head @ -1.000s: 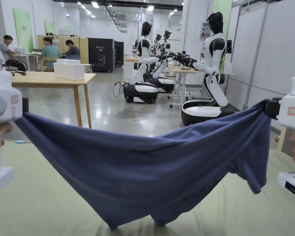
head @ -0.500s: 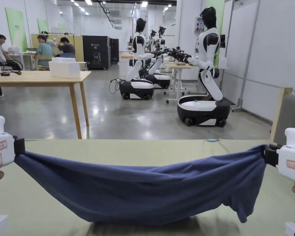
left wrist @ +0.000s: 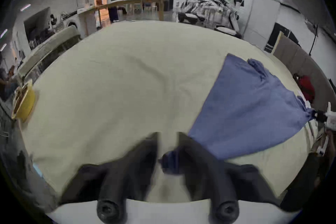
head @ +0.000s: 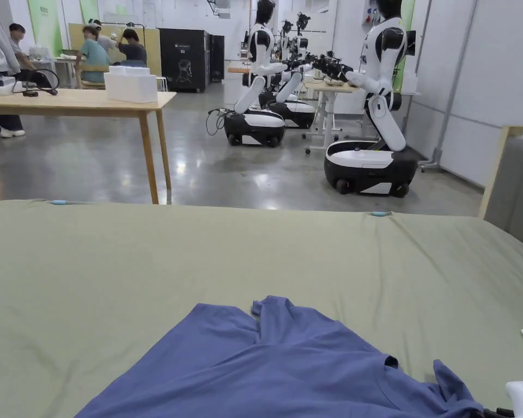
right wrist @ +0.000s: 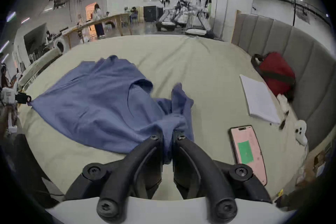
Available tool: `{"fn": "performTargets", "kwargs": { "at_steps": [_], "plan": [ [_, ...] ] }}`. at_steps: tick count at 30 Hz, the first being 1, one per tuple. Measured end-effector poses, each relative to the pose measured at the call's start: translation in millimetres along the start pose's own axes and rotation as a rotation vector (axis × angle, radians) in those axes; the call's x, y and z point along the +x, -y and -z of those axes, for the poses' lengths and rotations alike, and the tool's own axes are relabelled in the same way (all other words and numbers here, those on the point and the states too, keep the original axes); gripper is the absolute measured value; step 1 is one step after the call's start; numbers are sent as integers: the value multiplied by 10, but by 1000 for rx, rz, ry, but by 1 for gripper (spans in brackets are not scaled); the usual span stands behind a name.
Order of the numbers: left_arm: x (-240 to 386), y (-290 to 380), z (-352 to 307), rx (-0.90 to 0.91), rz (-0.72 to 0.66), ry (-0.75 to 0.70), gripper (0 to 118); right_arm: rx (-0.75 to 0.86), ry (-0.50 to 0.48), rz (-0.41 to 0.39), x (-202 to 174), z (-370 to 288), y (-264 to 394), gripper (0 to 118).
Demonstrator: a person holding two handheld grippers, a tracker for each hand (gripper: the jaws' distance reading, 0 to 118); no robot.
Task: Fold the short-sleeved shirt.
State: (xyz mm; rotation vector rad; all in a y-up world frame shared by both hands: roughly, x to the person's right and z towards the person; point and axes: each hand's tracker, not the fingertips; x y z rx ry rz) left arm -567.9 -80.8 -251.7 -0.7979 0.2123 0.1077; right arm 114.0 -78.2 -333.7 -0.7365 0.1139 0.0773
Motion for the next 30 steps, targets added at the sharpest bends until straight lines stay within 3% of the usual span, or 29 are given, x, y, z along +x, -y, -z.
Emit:
{"fn": "performTargets", "kwargs": {
  "at_steps": [1, 2, 3, 4, 6, 12, 13, 14, 15, 16, 18, 20, 23, 29, 30],
  "plan": [
    [46, -43, -129, 45, 30, -45, 85, 16, -11, 15, 1, -47, -53, 17],
    [108, -97, -293, 112, 48, -40, 105, 65, -33, 24, -36, -135, -150, 35],
    [191, -177, -467, 177, 60, -1, 109, 149, -40, 11, -109, -250, -260, 59],
    [288, -261, -591, 218, 76, 8, 108, 211, -56, 8, -190, -377, -356, 92],
    [510, -446, -767, 315, 132, 7, 108, 380, -100, 6, -448, -548, -588, 115],
    [980, -694, -920, 450, 144, 68, 108, 525, -156, 10, -1349, -789, -934, 118],
    [1000, -653, -907, 461, 142, 62, 107, 525, -145, -9, -1453, -787, -935, 114],
    [1026, -649, -908, 459, 143, 55, 98, 509, -121, -61, -1556, -774, -942, 97],
    [1036, -641, -915, 463, 147, 58, 69, 522, -107, -96, -1661, -752, -929, 56],
    [1034, -634, -924, 470, 147, 64, 0, 523, -85, -115, -1721, -741, -907, 1],
    [909, -608, -785, 477, 144, 57, 0, 527, -47, -129, -1845, -695, -888, 1],
    [744, -627, -764, 445, 128, 93, 0, 504, -110, -108, -1857, -684, -887, 1],
    [387, -559, -686, 403, 106, 16, 0, 493, -108, -120, -1907, -639, -852, 1],
    [-197, -289, -452, 172, -7, -7, 0, 436, -139, -75, -1924, -444, -821, 1],
    [-261, -227, -367, 129, -25, 19, 4, 424, -142, -74, -1939, -406, -819, 1]
  ]
}}
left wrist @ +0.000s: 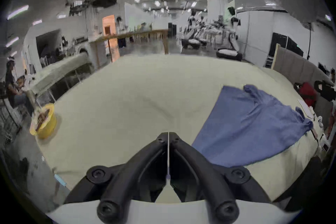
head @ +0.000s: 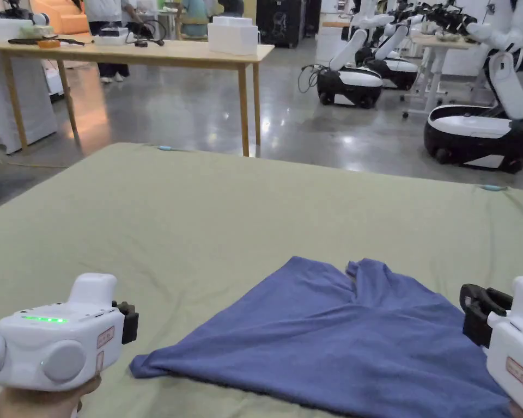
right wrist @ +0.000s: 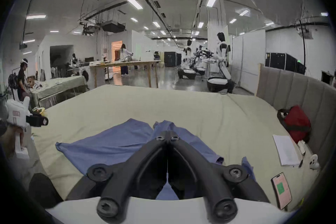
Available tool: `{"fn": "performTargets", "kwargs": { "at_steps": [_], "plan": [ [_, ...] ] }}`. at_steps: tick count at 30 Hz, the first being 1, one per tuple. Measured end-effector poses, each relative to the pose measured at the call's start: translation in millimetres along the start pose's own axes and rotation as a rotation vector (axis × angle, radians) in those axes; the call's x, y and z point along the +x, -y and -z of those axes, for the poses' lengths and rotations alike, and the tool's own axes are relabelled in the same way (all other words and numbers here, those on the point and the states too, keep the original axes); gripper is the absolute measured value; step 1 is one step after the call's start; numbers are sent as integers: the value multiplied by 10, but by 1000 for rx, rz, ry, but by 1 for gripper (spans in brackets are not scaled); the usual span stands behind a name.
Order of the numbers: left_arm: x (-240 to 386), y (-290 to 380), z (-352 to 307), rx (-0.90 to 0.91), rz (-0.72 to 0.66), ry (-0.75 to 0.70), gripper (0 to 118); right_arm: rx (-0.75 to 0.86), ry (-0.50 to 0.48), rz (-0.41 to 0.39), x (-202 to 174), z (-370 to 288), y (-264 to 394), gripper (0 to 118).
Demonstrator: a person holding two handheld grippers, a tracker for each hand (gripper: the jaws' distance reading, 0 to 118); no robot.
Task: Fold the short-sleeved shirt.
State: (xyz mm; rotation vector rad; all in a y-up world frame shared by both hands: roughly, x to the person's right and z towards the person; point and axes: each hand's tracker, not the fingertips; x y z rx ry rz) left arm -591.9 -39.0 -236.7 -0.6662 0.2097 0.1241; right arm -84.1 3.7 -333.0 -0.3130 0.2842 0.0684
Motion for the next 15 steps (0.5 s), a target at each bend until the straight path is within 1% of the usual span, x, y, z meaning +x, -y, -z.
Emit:
{"fn": "performTargets", "kwargs": {
  "at_steps": [1, 2, 3, 4, 5, 6, 7, 9, 10, 11, 12, 13, 14, 15],
  "plan": [
    [-38, 55, 62, -26, -7, -5, 36, -7, -2, 0, -9, 26, 11, 1],
    [-66, 121, 151, -49, -9, -9, 83, -15, -3, 2, -18, 63, 18, 1],
    [-27, 183, 248, -91, -13, -6, 118, -22, -5, 3, -23, 92, 28, 1],
    [11, 276, 269, 24, 18, 50, 115, -29, -5, 2, -27, 116, 34, 1],
    [37, 361, 380, -75, -19, 11, 115, -36, -2, -4, -27, 138, 43, 1],
    [75, 416, 485, -123, -39, 13, 115, -45, 1, -12, -13, 167, 43, 1],
    [-131, 357, 836, -122, -37, 16, 115, -55, 6, -18, 3, 191, 50, 1],
    [-176, 380, 1149, -148, -16, 22, 112, -75, 18, -19, 73, 240, 60, 1],
    [-177, 397, 1279, -172, 5, 16, 103, -86, 28, -15, 134, 279, 64, 1],
    [2, 356, 1054, -172, 19, 10, 88, -99, 38, -16, 179, 312, 65, 1],
    [46, 368, 1086, -181, 42, 5, 63, -121, 59, -21, 245, 371, 64, 1],
    [66, 383, 1122, -199, 58, 16, 40, -135, 73, -24, 297, 427, 62, 1],
    [98, 389, 1122, -200, 59, 42, 30, -161, 86, -35, 386, 543, 60, 1],
    [444, 250, 664, -134, 129, -3, 14, -190, 95, -50, 444, 644, 53, 1]
  ]
}}
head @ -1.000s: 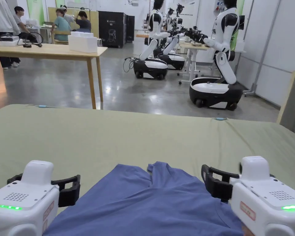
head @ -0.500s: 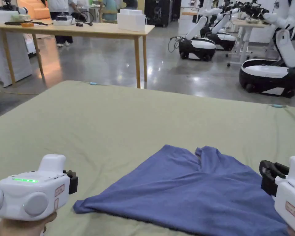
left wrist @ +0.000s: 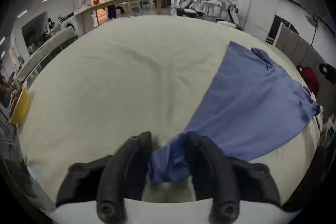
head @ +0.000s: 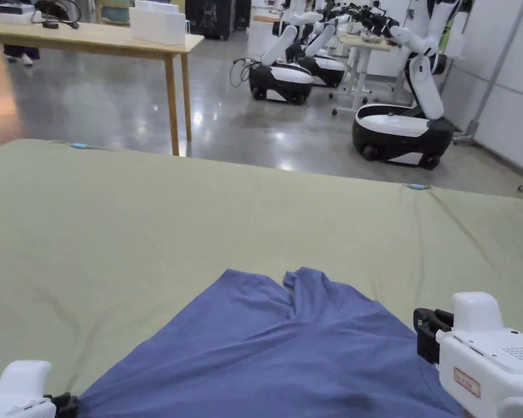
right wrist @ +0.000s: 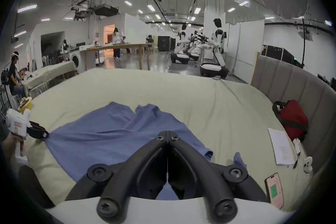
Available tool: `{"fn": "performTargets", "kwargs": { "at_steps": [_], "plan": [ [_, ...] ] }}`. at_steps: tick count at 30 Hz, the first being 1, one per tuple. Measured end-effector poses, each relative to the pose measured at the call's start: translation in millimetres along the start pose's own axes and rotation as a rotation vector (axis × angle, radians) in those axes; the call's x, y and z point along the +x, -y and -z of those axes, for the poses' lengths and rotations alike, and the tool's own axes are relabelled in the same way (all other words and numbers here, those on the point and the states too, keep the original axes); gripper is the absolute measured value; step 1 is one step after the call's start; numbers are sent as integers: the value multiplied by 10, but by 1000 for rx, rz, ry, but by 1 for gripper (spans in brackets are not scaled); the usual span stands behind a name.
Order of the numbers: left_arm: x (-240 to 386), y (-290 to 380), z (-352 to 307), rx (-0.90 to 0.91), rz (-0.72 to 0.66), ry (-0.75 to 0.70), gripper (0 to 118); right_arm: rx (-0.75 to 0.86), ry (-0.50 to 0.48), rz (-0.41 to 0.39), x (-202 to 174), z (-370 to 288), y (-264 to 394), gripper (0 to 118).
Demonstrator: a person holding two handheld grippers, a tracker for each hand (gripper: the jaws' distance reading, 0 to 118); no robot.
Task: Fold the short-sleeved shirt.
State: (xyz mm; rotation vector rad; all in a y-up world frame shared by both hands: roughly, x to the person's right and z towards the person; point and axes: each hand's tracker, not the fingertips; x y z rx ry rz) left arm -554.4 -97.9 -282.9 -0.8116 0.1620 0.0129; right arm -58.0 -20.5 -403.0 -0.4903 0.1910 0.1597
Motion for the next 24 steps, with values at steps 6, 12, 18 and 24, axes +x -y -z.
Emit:
{"fn": "performTargets", "kwargs": {
  "at_steps": [6, 12, 18, 24],
  "plan": [
    [-118, -316, -278, -11, -64, 120, 1, -219, -9, 16, 316, 1121, -199, 117],
    [-79, -361, -224, 15, -42, 93, 1, -380, -3, 41, 444, 2211, -179, 118],
    [-89, -398, -23, -10, -34, 69, 1, -478, -30, 74, 310, 2500, -26, 93],
    [-34, -358, 37, -9, -22, 54, 2, -358, -36, 0, 149, 1990, -134, 4]
  ]
}}
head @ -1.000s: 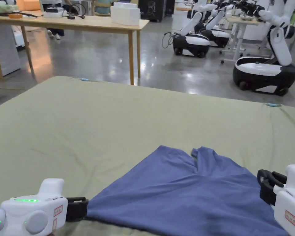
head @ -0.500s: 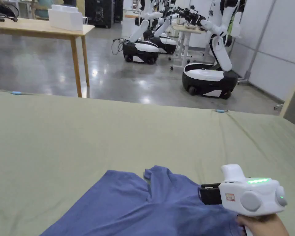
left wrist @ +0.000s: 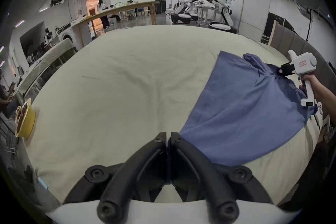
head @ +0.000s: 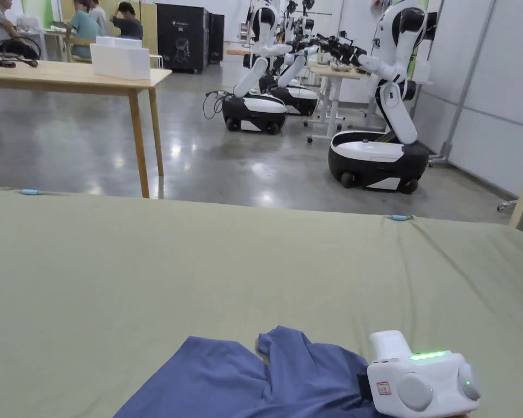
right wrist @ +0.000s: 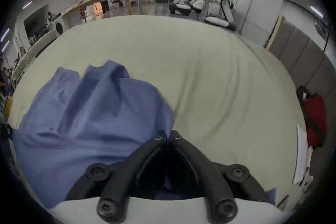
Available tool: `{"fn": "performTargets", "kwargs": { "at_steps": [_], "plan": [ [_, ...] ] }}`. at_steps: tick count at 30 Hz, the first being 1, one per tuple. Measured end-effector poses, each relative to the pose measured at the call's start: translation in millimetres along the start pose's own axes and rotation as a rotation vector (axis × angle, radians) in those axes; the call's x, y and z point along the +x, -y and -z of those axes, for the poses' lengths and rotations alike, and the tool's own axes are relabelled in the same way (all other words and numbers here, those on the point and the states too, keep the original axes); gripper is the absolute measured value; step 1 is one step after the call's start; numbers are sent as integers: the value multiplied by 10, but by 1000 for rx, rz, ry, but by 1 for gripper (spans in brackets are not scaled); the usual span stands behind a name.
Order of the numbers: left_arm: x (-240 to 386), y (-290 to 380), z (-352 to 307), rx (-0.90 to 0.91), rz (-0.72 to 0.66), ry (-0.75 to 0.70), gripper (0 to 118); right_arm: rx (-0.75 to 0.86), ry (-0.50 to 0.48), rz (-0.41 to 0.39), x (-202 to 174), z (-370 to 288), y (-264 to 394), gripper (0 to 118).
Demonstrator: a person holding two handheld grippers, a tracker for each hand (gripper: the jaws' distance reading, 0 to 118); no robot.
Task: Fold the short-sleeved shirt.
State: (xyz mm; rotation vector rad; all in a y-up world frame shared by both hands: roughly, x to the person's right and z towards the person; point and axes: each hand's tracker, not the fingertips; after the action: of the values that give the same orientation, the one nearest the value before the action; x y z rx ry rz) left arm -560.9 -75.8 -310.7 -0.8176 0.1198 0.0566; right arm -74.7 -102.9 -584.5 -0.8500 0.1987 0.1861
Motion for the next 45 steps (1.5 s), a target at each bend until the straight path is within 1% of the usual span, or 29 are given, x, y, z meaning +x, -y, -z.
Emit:
{"fn": "performTargets", "kwargs": {
  "at_steps": [1, 2, 4, 6, 9, 11, 13, 15, 17, 21, 22, 24, 26, 29, 33, 35, 36, 39, 41, 45],
  "plan": [
    [-1, -13, -5, 3, -2, 2, 2, 28, -21, 19, 8, -106, -1, 4],
    [-22, -52, -13, 8, -8, 11, 1, 57, -16, 41, 25, -264, -10, 4],
    [13, -144, -86, 38, -19, 21, 1, 123, -44, 65, 99, -616, -35, 4],
    [41, -364, -150, 75, -27, 35, 1, 171, -51, 55, 161, -946, -104, 4],
    [140, -837, -299, 166, -4, 57, 1, 259, -63, 23, 311, -1496, -322, 4],
    [174, -1229, -417, 224, -20, 80, 1, 345, -125, 8, 452, -1916, -511, 4],
    [244, -1552, -592, 285, -7, 82, 0, 392, -56, 10, 559, -2273, -690, 4],
    [282, -1942, -771, 347, 3, 60, 1, 464, -57, 34, 717, -2635, -932, 4],
    [342, -2242, -924, 407, -1, 48, 1, 524, -12, 50, 856, -2933, -1163, 4],
    [411, -2876, -1178, 487, 6, 26, 0, 653, 80, 41, 1034, -3484, -1605, 4],
    [417, -3034, -1222, 492, 13, 10, 0, 672, 84, 47, 1096, -3599, -1716, 4],
    [467, -3307, -1294, 530, 76, -59, 0, 711, 56, 80, 1182, -3765, -1916, 4],
    [512, -3542, -1406, 568, 107, -81, 0, 740, 65, 85, 1211, -3891, -2097, 4],
    [533, -3918, -1525, 579, 76, -77, 0, 794, 98, 73, 1198, -3999, -2374, 4],
    [515, -4256, -1714, 633, 90, -132, 0, 833, 79, 99, 1210, -4109, -2660, 4],
    [482, -4340, -1815, 660, 92, -144, 0, 847, 79, 95, 1204, -4109, -2738, 4],
    [423, -4440, -1748, 658, 94, -145, 0, 849, 83, 95, 1198, -4090, -2758, 4],
    [376, -4437, -1664, 653, 111, -156, 0, 830, 88, 86, 1188, -3916, -2748, 4],
    [351, -4395, -1436, 634, 121, -160, 0, 816, 93, 79, 1173, -3691, -2676, 4],
    [421, -4062, -980, 577, 121, -152, 0, 754, 85, 111, 1184, -3161, -2468, 4]
  ]
}}
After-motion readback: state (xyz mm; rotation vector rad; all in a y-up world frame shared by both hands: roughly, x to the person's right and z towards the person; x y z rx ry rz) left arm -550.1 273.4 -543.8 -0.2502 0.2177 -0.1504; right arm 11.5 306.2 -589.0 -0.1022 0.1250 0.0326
